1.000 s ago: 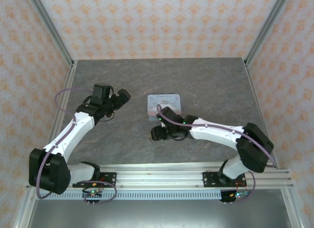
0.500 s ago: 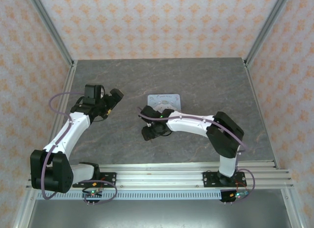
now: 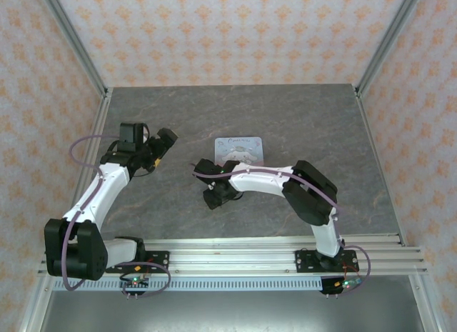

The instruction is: Unlock the padlock with the key

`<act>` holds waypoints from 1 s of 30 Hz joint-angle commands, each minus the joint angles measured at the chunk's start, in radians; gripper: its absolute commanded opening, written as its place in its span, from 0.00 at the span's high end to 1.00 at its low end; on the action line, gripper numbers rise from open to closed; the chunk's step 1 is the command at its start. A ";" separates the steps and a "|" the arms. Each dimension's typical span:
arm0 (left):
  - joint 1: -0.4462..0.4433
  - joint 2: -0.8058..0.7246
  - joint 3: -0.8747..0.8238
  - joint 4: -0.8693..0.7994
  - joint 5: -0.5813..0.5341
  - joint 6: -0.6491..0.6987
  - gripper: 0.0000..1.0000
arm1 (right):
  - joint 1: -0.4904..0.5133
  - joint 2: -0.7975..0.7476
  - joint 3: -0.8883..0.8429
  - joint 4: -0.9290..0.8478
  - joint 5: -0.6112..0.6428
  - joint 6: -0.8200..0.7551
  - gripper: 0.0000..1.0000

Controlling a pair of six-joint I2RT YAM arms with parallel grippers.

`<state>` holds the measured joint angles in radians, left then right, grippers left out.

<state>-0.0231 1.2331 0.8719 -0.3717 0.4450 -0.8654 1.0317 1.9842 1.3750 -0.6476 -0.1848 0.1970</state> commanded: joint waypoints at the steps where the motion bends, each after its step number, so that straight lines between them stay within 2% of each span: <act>1: 0.011 0.007 -0.010 0.029 0.018 0.000 0.00 | 0.005 0.023 0.033 -0.041 0.035 -0.015 0.51; 18: 0.015 0.014 -0.019 0.032 0.016 -0.003 0.00 | 0.028 0.060 0.020 -0.023 0.077 0.002 0.64; 23: 0.015 0.009 -0.027 0.031 0.014 -0.002 0.00 | 0.027 0.049 -0.004 -0.006 0.076 0.010 0.82; 26: 0.015 0.008 -0.033 0.031 0.014 -0.002 0.00 | 0.028 0.030 -0.024 0.011 0.085 0.016 0.98; 30: 0.015 0.003 -0.042 0.034 0.020 -0.002 0.00 | 0.028 -0.025 -0.059 0.031 0.106 0.025 1.00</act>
<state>-0.0170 1.2442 0.8440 -0.3569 0.4500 -0.8654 1.0554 1.9869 1.3643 -0.6064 -0.1230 0.2123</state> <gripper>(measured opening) 0.998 0.047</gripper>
